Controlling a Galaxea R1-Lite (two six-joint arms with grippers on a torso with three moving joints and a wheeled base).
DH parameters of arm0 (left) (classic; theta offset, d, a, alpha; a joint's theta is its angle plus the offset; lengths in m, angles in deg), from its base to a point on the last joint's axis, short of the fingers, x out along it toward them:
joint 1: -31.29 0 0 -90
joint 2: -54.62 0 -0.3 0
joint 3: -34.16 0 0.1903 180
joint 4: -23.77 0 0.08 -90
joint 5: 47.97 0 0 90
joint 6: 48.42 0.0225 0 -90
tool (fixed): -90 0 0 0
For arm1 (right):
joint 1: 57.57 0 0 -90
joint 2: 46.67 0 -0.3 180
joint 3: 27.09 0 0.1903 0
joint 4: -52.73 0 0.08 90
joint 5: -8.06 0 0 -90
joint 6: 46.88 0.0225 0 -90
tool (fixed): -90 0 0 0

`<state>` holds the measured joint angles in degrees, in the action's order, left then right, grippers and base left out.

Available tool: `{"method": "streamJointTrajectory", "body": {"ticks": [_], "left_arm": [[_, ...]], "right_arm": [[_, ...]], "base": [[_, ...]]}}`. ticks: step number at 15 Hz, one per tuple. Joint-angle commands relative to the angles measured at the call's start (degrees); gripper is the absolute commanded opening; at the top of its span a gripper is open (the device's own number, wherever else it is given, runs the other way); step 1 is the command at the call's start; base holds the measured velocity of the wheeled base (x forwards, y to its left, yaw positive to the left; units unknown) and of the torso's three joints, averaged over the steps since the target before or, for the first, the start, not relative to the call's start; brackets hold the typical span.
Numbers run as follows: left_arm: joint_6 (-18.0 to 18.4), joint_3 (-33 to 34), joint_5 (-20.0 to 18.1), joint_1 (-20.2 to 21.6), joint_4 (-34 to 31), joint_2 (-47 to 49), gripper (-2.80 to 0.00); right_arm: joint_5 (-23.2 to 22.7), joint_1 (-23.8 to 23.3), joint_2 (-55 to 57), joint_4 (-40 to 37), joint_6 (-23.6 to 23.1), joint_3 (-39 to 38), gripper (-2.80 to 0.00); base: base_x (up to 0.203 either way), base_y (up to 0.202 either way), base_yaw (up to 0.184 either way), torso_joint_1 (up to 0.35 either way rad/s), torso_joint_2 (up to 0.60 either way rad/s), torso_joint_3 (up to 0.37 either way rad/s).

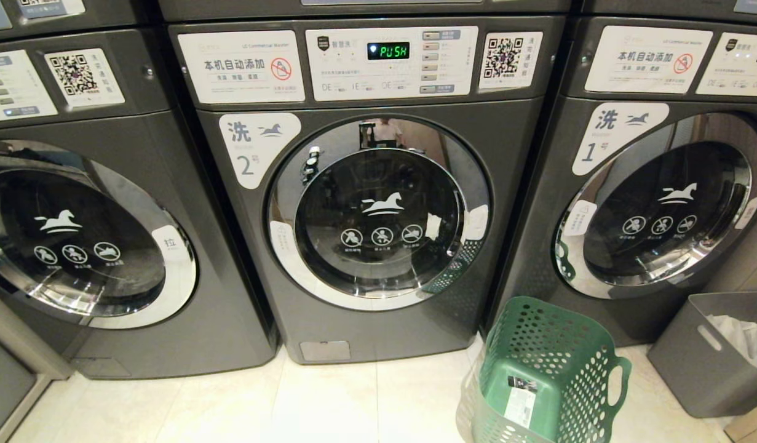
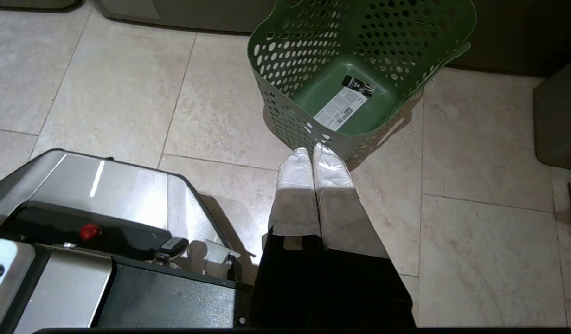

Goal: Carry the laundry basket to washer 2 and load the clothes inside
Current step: Press the washing machine switch

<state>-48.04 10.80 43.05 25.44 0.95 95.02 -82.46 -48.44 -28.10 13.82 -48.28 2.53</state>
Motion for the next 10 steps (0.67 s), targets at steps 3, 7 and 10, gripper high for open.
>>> {"method": "streamJointTrajectory", "body": {"ticks": [3, 7, 10], "left_arm": [[0.62, 0.14, -0.04, 10.13, -0.02, -15.13, -2.8], [1.6, 0.17, -2.1, 10.91, 0.0, -24.25, -2.8], [1.64, 0.1, -2.42, 7.08, -0.09, -25.2, -2.8]], "right_arm": [[0.41, -2.92, -2.8, -0.03, 0.14, -0.08, -2.8], [1.57, -2.98, -2.75, 0.51, 0.88, -0.28, -2.8], [0.26, -1.64, -2.73, 0.43, -0.22, -0.19, -2.8]], "base": [[0.0, 0.0, 0.0, 0.0, 0.0, 0.0], [0.0, 0.0, 0.0, 0.0, 0.0, 0.0], [0.0, 0.0, 0.0, 0.0, 0.0, 0.0]]}}
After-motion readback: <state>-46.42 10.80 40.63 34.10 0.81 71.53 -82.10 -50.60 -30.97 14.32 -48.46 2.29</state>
